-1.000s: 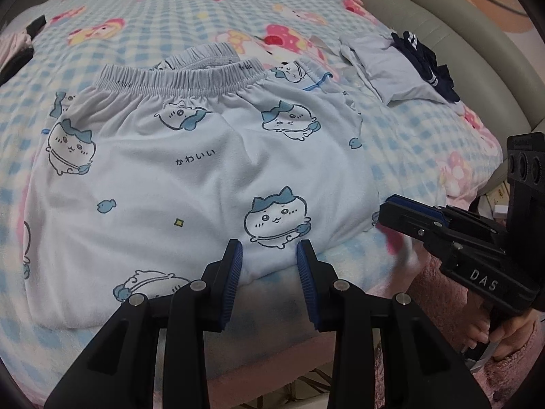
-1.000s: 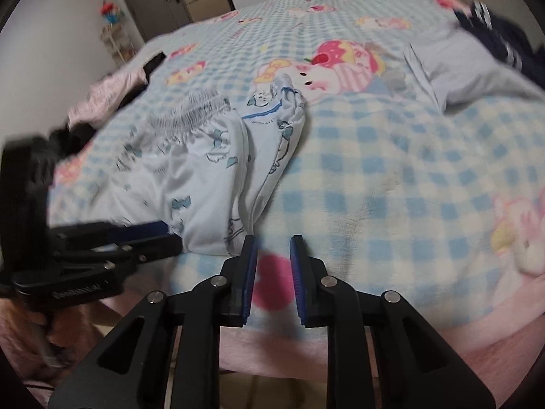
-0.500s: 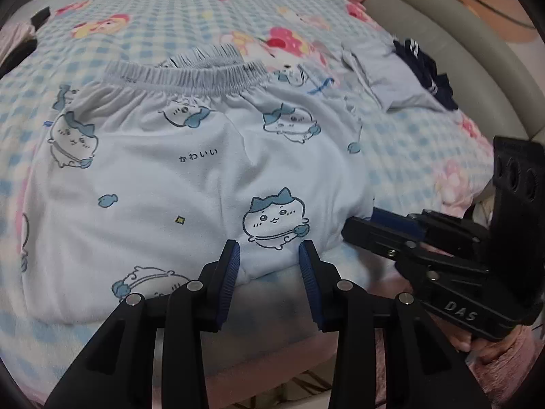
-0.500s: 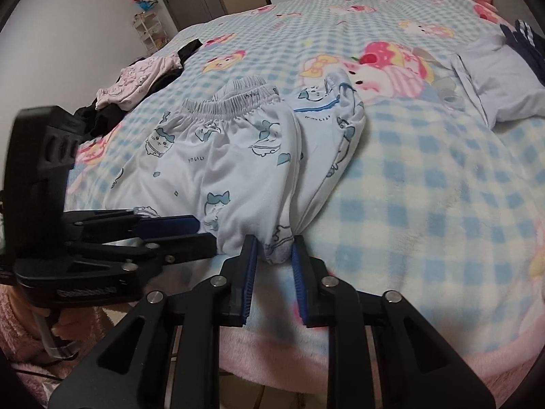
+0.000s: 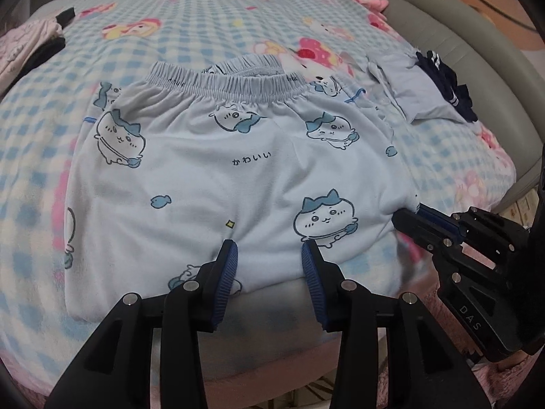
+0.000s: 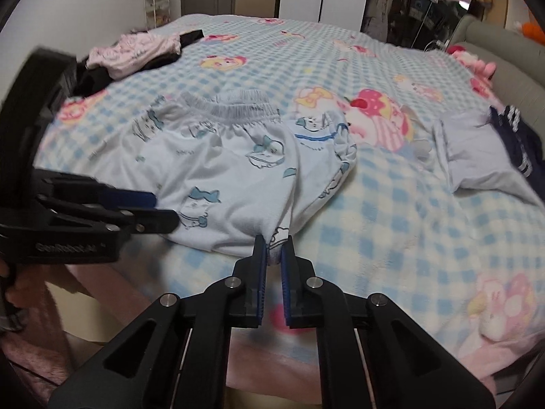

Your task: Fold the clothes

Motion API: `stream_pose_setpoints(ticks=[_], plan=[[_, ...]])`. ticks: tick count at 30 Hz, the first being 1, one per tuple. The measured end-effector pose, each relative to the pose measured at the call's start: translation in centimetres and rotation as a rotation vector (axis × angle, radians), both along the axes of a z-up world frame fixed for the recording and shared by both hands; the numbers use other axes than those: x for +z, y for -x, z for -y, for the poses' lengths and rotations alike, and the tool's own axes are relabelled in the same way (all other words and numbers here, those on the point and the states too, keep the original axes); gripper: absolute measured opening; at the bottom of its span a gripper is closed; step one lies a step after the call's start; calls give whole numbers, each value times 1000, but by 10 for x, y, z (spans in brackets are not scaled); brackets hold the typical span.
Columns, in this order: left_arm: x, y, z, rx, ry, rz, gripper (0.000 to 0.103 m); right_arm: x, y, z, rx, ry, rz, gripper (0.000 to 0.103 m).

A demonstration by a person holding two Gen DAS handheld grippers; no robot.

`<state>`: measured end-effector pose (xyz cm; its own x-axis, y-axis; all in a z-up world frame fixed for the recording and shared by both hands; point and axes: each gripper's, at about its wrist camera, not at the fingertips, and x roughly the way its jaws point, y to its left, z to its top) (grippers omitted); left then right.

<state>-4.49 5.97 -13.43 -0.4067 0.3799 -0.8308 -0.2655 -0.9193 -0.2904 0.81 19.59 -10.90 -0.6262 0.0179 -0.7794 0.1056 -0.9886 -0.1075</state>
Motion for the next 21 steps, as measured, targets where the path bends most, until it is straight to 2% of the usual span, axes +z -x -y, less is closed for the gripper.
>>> stream_pose_setpoints(ticks=[2, 6, 7, 9, 11, 12, 13, 14, 16, 18, 21], plan=[[0, 2, 2, -5, 12, 1, 39, -1, 0, -1, -7, -26, 5, 6], [-3, 6, 18, 15, -28, 32, 31, -8, 1, -10, -50, -38, 51, 5], [-3, 7, 22, 20, -45, 42, 31, -10, 1, -17, -67, -10, 69, 0], [-2, 5, 29, 10, -103, 43, 34, -12, 1, -31, -103, 49, 104, 0], [3, 0, 35, 13, -143, 43, 37, -1, -3, -53, -117, 313, 75, 3], [5, -3, 38, 16, -161, 43, 38, 1, -3, -57, -95, 417, 92, 4], [7, -7, 43, 34, -168, 47, 40, 2, -4, -61, -71, 520, 111, 9], [8, -11, 48, 52, -175, 54, 40, 3, -3, -59, -61, 532, 121, 20], [3, -18, 59, 91, -195, 118, 40, 2, -2, -52, -58, 512, 133, 31], [-5, -28, 71, 130, -235, 183, 40, -4, 3, -49, -97, 508, 146, 31], [-10, -40, 93, 213, -337, 200, 40, -14, 5, -53, -150, 612, 177, 31]])
